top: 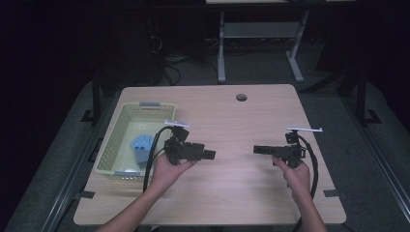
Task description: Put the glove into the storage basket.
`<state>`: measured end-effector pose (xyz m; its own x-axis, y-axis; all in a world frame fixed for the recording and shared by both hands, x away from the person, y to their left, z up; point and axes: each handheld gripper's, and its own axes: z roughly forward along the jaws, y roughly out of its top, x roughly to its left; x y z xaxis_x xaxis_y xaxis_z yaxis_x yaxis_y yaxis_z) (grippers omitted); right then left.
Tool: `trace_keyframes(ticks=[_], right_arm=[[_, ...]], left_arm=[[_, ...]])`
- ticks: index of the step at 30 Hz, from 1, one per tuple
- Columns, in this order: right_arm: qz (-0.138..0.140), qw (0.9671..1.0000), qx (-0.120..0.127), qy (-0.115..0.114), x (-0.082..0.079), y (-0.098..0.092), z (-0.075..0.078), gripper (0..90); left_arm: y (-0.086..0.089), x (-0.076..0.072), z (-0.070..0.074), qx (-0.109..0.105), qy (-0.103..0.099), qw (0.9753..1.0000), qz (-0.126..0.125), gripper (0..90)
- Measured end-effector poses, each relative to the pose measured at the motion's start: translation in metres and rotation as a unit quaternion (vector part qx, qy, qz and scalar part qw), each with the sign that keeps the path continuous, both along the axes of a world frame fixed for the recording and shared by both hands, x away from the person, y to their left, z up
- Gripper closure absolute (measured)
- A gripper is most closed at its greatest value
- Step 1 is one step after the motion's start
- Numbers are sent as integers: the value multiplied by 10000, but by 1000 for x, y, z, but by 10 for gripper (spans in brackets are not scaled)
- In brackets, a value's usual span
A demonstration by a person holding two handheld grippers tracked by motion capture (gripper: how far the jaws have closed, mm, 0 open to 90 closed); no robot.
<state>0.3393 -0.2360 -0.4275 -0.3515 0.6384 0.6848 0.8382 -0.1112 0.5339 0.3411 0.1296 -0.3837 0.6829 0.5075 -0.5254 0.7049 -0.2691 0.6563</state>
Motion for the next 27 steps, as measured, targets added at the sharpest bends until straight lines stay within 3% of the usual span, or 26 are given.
trace_keyframes(ticks=[3, 19, 27], right_arm=[[13, 10000, -33, -1, -3, -3, -4, 292], [-39, 10000, 4, 68, -19, -19, -17, 282], [-47, 10000, -3, -27, -26, -23, -22, 280]], left_arm=[[-4, -4, -9, -34, 21, 10000, -16, 265], [-14, -20, -27, -120, -52, 9998, -148, 261], [-20, -35, -38, 5, -139, 9995, -279, 253]])
